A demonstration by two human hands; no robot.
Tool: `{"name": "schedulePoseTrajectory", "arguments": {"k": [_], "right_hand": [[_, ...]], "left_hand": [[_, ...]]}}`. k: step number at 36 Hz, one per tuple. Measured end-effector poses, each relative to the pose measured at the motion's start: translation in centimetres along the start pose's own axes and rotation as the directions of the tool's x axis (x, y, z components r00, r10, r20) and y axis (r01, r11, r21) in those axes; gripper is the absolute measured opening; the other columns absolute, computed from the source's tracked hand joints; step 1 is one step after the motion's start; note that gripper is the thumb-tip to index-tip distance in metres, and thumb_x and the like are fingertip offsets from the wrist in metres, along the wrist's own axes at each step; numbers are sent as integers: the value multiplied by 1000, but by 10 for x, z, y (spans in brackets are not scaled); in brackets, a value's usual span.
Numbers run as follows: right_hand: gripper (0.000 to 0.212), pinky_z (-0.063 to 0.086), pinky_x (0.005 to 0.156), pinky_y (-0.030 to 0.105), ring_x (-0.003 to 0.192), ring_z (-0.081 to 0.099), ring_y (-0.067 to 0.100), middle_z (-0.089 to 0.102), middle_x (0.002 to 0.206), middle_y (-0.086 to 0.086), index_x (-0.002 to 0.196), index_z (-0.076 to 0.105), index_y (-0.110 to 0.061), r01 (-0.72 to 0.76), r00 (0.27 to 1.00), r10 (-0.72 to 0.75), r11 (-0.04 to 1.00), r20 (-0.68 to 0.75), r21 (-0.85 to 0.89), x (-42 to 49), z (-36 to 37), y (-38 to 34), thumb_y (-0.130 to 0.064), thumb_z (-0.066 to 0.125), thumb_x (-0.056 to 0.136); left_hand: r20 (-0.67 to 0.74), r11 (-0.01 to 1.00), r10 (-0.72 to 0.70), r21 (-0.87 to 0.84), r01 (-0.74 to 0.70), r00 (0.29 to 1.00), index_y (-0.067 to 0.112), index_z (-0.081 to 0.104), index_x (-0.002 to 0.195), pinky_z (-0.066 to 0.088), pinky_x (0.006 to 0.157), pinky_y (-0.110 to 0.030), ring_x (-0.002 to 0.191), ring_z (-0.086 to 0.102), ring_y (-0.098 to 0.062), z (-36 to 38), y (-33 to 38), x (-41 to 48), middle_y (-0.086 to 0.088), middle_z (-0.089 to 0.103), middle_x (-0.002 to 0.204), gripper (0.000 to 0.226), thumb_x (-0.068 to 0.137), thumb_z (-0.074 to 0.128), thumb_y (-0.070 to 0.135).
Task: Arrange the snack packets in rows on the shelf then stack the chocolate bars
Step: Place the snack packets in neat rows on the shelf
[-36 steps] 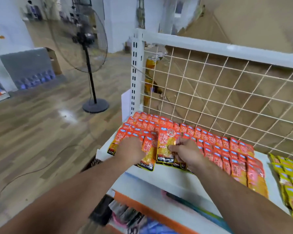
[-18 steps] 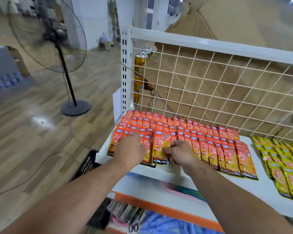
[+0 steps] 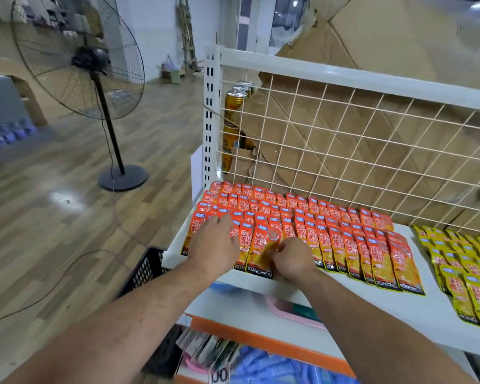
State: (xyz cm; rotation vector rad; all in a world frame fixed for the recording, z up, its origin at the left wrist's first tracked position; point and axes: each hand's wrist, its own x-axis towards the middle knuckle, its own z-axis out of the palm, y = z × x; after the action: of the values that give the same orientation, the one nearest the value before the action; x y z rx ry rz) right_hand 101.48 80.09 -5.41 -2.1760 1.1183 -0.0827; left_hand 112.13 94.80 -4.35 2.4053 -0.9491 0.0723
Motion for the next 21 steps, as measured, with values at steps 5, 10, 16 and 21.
{"name": "schedulePoseTrajectory", "arguments": {"k": [5, 10, 16, 21], "right_hand": [[20, 44, 62, 27, 72, 62, 24, 69, 81, 7, 84, 67, -11, 39, 998, -47, 989, -50, -141, -3, 2, -1, -29, 64, 93], [20, 41, 64, 27, 74, 60, 24, 71, 88, 7, 87, 66, -14, 47, 994, -67, 977, -89, -210, -4, 4, -1, -33, 65, 93], [23, 46, 69, 30, 88, 66, 28, 71, 98, 9, 99, 64, -12, 58, 993, -79, 974, -90, -221, -6, 3, 0, -33, 66, 92], [29, 53, 74, 38, 89, 66, 31, 70, 101, 8, 107, 51, -17, 81, 988, -108, 973, -113, -215, -14, -3, 3, -40, 62, 92]], "left_hand": [[5, 1000, 13, 28, -13, 1000, 23, 54, 120, 45, 77, -29, 102, 55, -18, -1, 4, -1, 0, 57, 114, 26, 96, 52, 33], [20, 998, 35, 57, -36, 999, 25, 52, 126, 53, 86, -35, 108, 54, -18, -1, 9, -4, 1, 55, 121, 31, 97, 50, 36], [28, 995, 51, 89, -53, 998, 25, 50, 131, 51, 91, -35, 112, 52, -20, -2, 15, -8, 0, 54, 124, 36, 98, 49, 36], [44, 983, 102, 148, -108, 994, 25, 51, 132, 46, 94, -36, 114, 51, -21, 2, 21, -9, 1, 55, 126, 38, 97, 46, 37]]}}
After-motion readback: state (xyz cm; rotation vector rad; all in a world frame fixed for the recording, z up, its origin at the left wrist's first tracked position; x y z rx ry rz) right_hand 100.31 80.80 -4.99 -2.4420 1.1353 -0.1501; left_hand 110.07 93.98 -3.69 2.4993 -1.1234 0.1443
